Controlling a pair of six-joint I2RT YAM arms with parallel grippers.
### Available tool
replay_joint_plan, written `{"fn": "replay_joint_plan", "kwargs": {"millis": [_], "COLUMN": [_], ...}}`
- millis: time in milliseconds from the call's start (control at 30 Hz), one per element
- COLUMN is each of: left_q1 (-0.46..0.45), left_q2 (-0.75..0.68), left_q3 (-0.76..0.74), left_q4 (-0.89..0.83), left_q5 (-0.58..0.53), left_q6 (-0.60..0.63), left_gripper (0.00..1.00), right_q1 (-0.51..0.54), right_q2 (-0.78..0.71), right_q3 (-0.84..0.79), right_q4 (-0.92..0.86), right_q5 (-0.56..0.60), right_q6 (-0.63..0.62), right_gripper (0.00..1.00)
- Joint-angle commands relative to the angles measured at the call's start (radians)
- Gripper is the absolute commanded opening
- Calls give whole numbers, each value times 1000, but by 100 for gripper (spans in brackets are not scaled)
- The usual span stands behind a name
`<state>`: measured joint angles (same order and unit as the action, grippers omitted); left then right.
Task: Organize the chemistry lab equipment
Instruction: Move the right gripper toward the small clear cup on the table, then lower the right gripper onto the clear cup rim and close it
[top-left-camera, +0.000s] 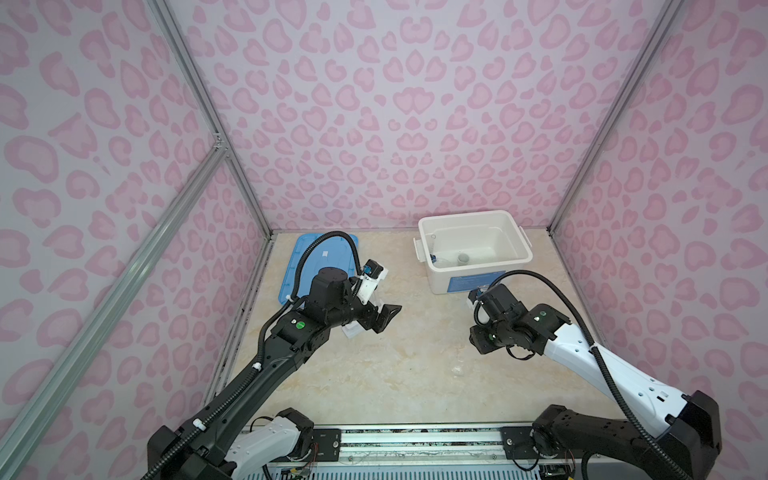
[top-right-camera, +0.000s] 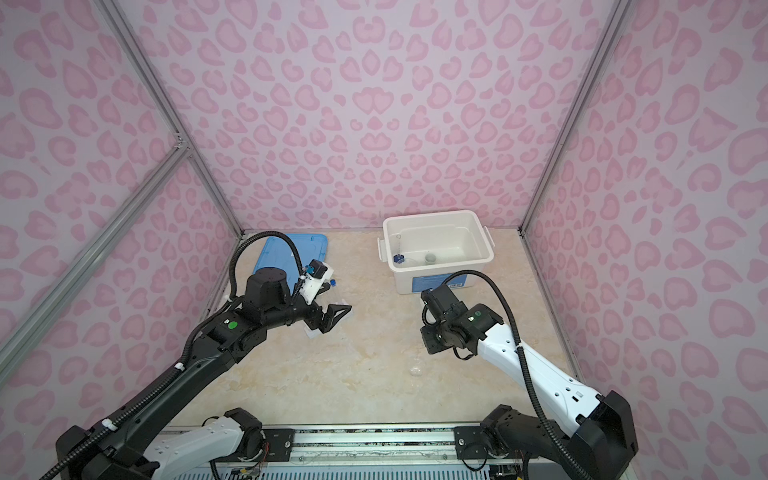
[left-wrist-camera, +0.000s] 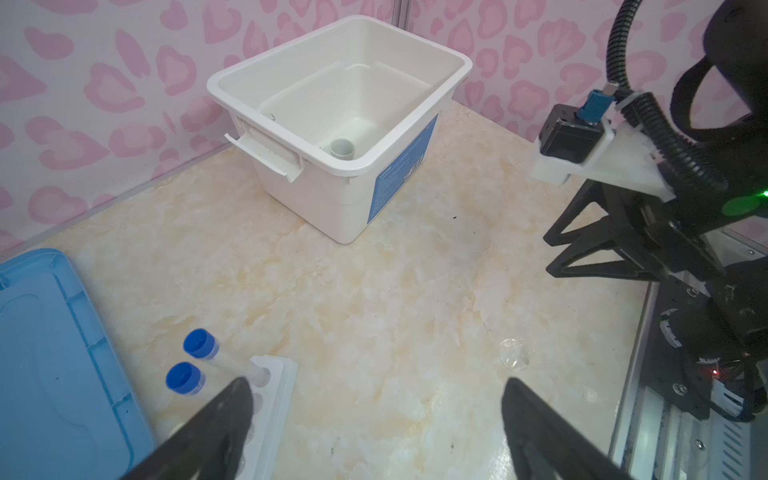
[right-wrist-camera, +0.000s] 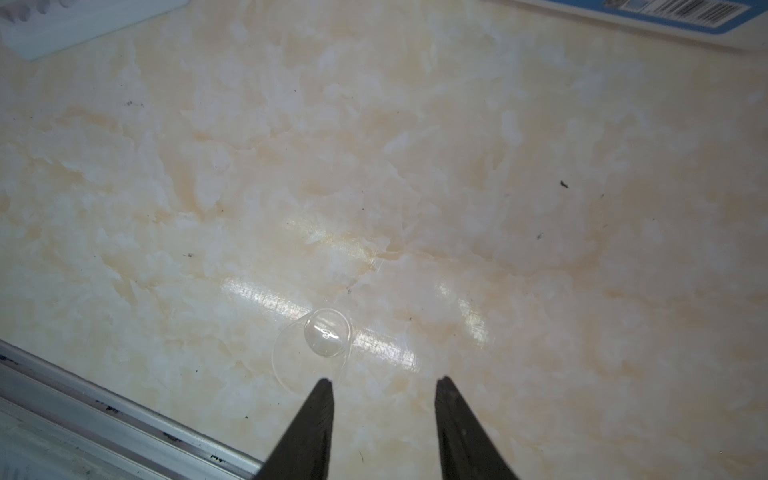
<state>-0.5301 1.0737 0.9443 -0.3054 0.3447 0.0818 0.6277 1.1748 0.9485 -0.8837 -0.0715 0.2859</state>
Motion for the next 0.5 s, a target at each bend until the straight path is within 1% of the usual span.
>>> {"fn": "replay_joint_plan", "kwargs": {"millis": [0,200,367,467], "left_q1": [-2,-2,-3,-2], "left_q2": [9,17,19,19], "left_q3": [-4,-13,-18,-21], "left_q4": [23,35,41,42], "left_q5": [13,14,20,20], "left_q6": [15,12,9,9], "left_gripper": [95,95,95,95], "right_q1": [3,18,19,29], "right_q2": [16,34,60,84], "right_q3": [-25,-83,-99,-103], "right_q4": [12,53,72,87], "right_q5": [-37,-55,-67,-84], "right_q6": [71,128,138,141], "right_gripper": [42,42,41,37]}}
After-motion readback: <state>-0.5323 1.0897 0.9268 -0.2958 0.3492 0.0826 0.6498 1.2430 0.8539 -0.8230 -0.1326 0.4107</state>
